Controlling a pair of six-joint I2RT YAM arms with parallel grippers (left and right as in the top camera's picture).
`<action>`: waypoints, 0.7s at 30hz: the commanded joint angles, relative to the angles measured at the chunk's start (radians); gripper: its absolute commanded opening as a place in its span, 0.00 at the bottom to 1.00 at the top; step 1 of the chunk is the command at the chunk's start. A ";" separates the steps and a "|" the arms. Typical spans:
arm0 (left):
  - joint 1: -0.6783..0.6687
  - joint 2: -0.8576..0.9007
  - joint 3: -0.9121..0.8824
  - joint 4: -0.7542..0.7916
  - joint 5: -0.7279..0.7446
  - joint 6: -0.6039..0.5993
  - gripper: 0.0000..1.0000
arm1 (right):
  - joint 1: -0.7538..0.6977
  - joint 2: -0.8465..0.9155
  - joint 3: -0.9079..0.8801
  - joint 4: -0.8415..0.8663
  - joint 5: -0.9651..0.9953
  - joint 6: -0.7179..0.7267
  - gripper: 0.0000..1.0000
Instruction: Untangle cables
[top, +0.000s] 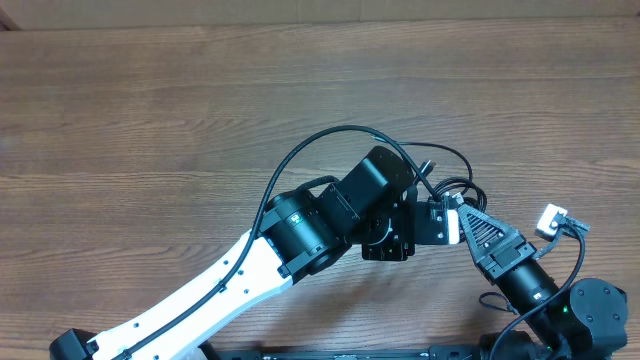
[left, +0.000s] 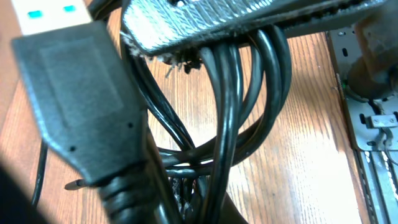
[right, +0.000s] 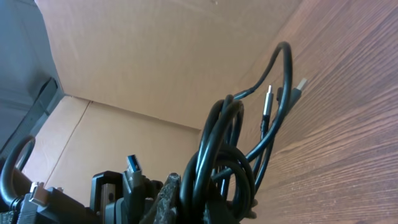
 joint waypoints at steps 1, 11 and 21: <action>-0.005 -0.010 0.017 0.047 0.043 -0.011 0.11 | 0.000 -0.002 0.006 -0.012 0.015 -0.048 0.04; 0.029 -0.035 0.017 0.025 -0.031 -0.282 1.00 | 0.000 -0.002 0.006 -0.116 0.219 -0.117 0.04; 0.202 -0.071 0.017 -0.014 -0.016 -0.628 1.00 | 0.000 -0.002 0.006 -0.115 0.223 -0.150 0.04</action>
